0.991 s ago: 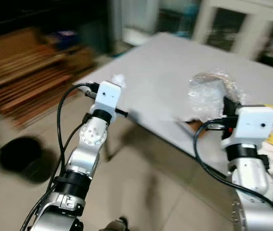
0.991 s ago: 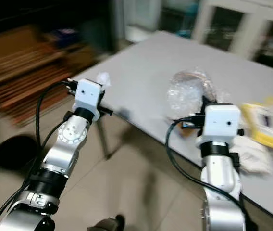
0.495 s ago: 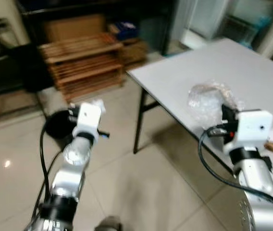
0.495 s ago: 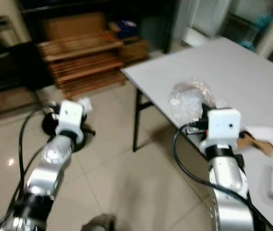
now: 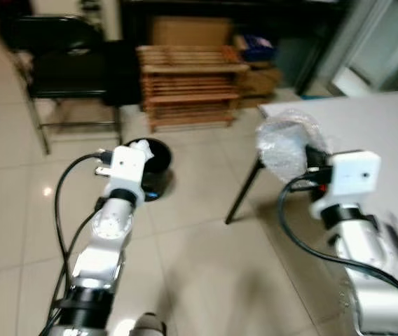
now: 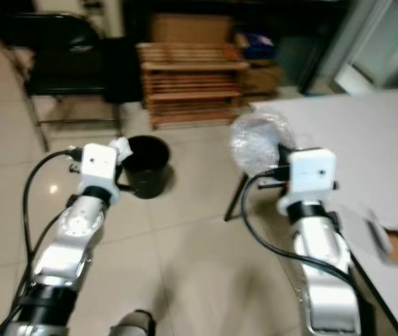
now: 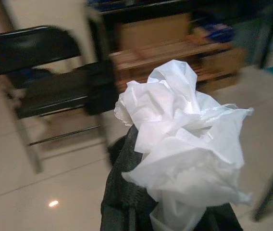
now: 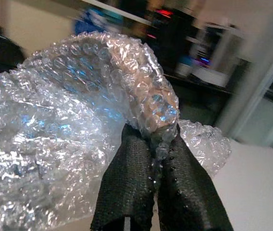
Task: Picking trash to rubbish bin
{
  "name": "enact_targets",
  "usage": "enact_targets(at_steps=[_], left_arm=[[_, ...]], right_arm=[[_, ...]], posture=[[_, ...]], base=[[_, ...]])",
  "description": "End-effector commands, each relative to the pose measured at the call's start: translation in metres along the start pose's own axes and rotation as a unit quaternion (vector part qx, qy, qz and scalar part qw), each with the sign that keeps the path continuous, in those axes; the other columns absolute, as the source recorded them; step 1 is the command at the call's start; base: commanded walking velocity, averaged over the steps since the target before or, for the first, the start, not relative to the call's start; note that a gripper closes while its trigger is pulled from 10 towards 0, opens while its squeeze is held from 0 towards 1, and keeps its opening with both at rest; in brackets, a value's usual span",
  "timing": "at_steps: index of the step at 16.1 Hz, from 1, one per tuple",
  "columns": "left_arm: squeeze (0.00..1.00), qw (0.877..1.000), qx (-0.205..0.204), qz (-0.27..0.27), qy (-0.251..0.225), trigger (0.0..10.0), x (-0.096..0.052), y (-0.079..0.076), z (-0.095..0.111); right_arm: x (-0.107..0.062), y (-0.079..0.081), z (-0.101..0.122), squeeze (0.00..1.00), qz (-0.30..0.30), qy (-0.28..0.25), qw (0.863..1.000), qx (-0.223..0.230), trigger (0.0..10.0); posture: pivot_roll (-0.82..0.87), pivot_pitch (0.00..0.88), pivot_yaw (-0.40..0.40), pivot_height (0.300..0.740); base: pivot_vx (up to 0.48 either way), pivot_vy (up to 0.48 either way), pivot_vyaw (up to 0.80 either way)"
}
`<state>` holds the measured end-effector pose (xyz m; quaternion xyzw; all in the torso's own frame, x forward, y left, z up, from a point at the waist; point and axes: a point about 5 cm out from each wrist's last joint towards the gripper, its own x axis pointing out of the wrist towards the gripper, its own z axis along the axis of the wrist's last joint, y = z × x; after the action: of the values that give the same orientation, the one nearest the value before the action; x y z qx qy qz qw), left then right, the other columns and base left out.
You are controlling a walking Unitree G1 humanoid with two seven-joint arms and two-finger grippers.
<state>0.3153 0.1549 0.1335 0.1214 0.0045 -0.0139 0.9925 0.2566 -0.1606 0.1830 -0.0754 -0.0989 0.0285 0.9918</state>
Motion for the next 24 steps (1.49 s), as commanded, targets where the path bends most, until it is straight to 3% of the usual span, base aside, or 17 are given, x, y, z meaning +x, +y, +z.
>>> enact_targets(at_steps=[1, 8, 12, 20, 24], left_arm=[[0.00, 1.000, -0.005, 0.001, -0.005, 10.0, 0.000, -0.005, 0.005], [0.00, 1.000, -0.010, -0.011, -0.005, 10.0, 0.005, -0.012, 0.009], [0.00, 0.998, -0.050, -0.048, -0.013, 10.0, 0.014, -0.021, 0.017], [0.00, 0.994, -0.077, -0.078, -0.017, 10.0, 0.018, -0.030, 0.022], [0.00, 0.992, -0.083, -0.090, -0.017, 10.0, 0.019, -0.033, 0.023]], right_arm=[[-0.001, -0.006, -0.002, 0.00, -0.006, 0.003, 1.000, -0.002, 10.0], [-0.001, -0.004, -0.007, 0.00, -0.010, 0.009, 1.000, 0.006, 10.0], [-0.002, -0.006, -0.007, 0.00, -0.023, 0.006, 1.000, 0.019, 10.0], [-0.004, -0.008, -0.007, 0.00, -0.033, 0.007, 0.999, 0.026, 10.0], [-0.005, -0.008, -0.006, 0.00, -0.036, 0.006, 0.999, 0.026, 10.0]], posture=[[0.27, 0.124, -0.133, 0.740], [0.26, 0.120, -0.125, 0.740], [0.25, 0.110, -0.116, 0.740], [0.23, 0.108, -0.112, 0.740], [0.22, 0.106, -0.107, 0.740]], base=[[0.000, 0.000, 0.76], [0.000, 0.000, 0.74], [0.000, 0.000, 0.00], [0.000, 0.000, 0.00], [0.346, 0.000, 0.00]])
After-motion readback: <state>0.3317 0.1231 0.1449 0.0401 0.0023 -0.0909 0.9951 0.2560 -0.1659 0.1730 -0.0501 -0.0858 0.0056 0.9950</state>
